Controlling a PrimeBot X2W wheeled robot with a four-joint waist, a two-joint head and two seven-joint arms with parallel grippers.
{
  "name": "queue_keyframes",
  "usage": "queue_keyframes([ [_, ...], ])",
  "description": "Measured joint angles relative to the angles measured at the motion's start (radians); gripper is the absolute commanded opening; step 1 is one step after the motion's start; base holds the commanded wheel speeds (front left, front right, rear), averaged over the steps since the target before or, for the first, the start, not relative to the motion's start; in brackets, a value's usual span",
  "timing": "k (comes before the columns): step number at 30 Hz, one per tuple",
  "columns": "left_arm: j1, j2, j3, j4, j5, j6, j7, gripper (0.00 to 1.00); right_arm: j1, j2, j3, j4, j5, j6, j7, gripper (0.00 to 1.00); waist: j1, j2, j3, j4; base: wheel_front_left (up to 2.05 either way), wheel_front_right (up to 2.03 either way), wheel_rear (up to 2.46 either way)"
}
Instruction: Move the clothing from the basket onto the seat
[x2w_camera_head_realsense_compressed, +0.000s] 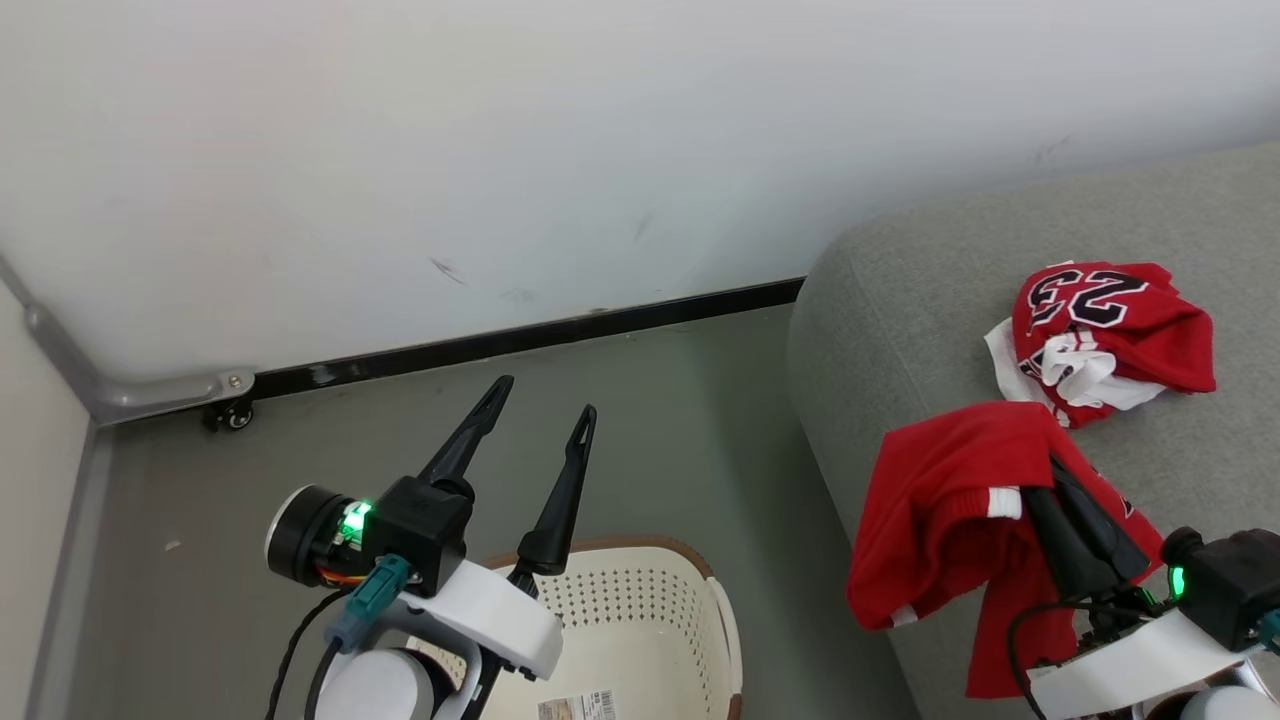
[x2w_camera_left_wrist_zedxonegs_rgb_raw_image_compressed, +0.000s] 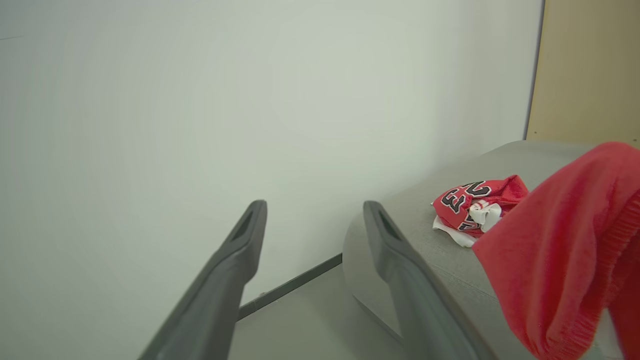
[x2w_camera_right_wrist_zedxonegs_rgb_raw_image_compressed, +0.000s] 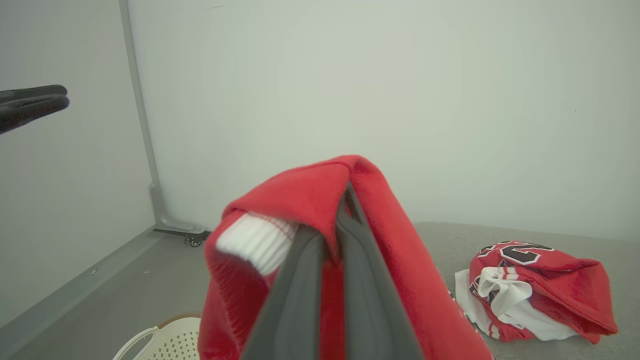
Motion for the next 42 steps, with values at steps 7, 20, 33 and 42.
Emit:
queue_keyframes([
  [7,0.000,-0.008,-0.003,0.018,-0.007,0.000,-0.019,1.00,0.072,0.033,-0.041,-0.060,-0.013,0.000,0.029,0.00,0.0000,0.0000,-0.003,-0.063,0.00,0.00,0.00],
  [20,0.001,0.002,0.026,0.031,-0.007,0.019,-0.042,1.00,0.099,0.050,-0.032,-0.151,-0.038,0.000,0.076,0.00,0.0000,0.0000,-0.006,-0.169,0.00,0.00,0.00],
  [33,0.040,0.033,0.058,-0.007,0.000,0.065,-0.042,1.00,-0.019,-0.006,-0.112,-0.150,0.033,0.000,0.123,0.00,0.0000,0.0000,0.021,-0.220,0.00,0.00,0.00],
  [42,0.040,0.057,0.067,-0.069,0.015,0.081,-0.023,1.00,-0.227,-0.083,-0.184,-0.105,0.085,0.000,0.169,0.00,0.0000,0.0000,0.068,-0.212,0.00,0.00,0.00],
])
